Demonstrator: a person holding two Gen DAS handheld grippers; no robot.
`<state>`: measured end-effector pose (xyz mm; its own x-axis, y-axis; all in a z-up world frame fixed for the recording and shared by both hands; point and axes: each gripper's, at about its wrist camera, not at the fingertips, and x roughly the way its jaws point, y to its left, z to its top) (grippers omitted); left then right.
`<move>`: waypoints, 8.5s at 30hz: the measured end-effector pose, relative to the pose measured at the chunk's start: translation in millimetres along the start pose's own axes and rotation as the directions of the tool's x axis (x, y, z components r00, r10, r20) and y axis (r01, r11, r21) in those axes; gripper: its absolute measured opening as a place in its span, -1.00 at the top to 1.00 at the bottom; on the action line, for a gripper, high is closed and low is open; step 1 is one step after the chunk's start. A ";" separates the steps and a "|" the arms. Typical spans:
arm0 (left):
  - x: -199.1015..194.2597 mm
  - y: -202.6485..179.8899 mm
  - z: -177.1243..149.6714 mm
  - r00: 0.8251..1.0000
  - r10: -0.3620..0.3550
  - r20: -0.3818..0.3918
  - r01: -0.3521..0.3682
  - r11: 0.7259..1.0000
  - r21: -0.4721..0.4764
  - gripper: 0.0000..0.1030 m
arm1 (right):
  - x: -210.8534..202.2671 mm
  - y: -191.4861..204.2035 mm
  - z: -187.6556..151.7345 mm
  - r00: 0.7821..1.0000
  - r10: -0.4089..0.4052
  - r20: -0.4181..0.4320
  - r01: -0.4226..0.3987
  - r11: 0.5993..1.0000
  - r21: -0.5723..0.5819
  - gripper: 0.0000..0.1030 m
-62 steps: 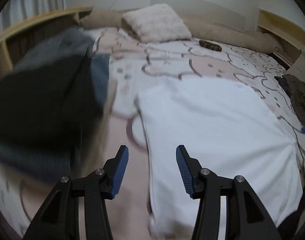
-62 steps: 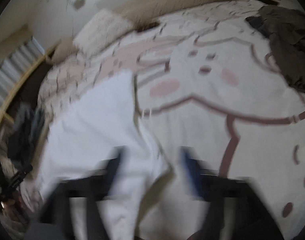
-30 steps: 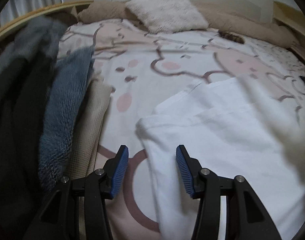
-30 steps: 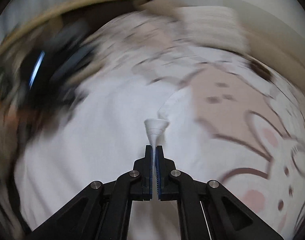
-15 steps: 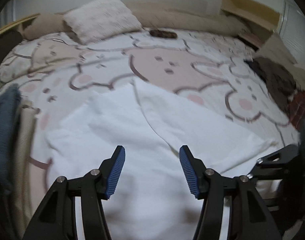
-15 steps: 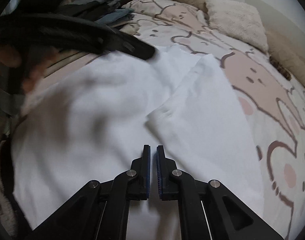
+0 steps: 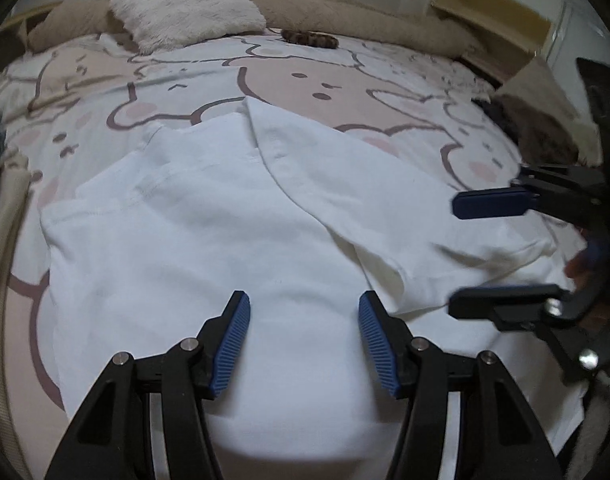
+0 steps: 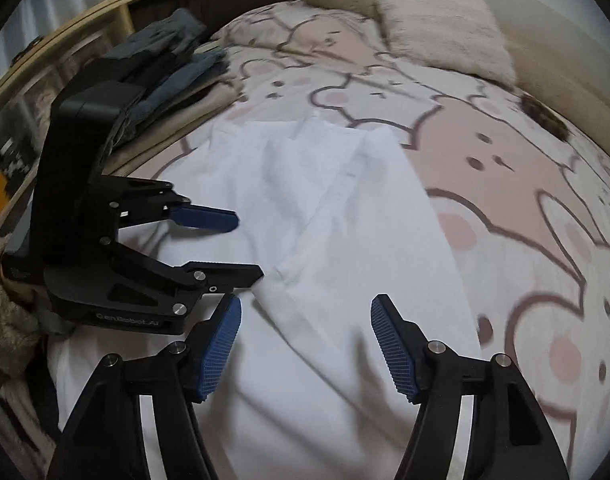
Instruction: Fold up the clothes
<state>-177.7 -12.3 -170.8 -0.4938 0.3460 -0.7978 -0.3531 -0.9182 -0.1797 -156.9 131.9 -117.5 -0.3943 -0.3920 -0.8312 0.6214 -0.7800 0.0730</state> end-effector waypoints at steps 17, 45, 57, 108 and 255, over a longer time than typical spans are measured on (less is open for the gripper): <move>-3.4 16.5 -6.6 0.994 -0.094 0.048 0.097 0.992 -0.080 -0.10 | 35.9 0.6 14.9 0.993 0.062 -0.104 -0.067 0.997 -0.046 0.69; -48.8 73.3 3.5 0.991 0.072 0.111 -0.041 0.965 -0.258 -0.10 | 15.3 -260.9 16.0 0.977 -0.214 -0.003 0.175 0.791 0.585 0.85; -1.3 135.7 43.0 0.945 0.317 -0.076 -0.326 0.904 -0.277 -0.10 | 30.6 -277.5 -16.8 0.985 -0.142 0.102 0.037 0.742 0.670 0.85; -99.3 40.7 -80.8 0.978 0.046 -0.202 -0.103 0.954 -0.281 -0.12 | -134.8 -154.1 -171.4 0.990 -0.034 0.136 -0.078 0.675 0.734 -0.39; -215.6 -155.4 -196.8 0.885 0.232 0.403 -0.465 0.454 0.760 0.90 | -146.1 132.7 -186.7 0.791 -0.531 0.302 0.542 0.383 -0.748 0.89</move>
<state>140.0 17.8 -84.1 -0.8394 0.1713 -0.5158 -0.5346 -0.4311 0.7268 109.6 176.7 -89.3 -0.8467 -0.0429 -0.5303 0.5304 -0.1460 -0.8351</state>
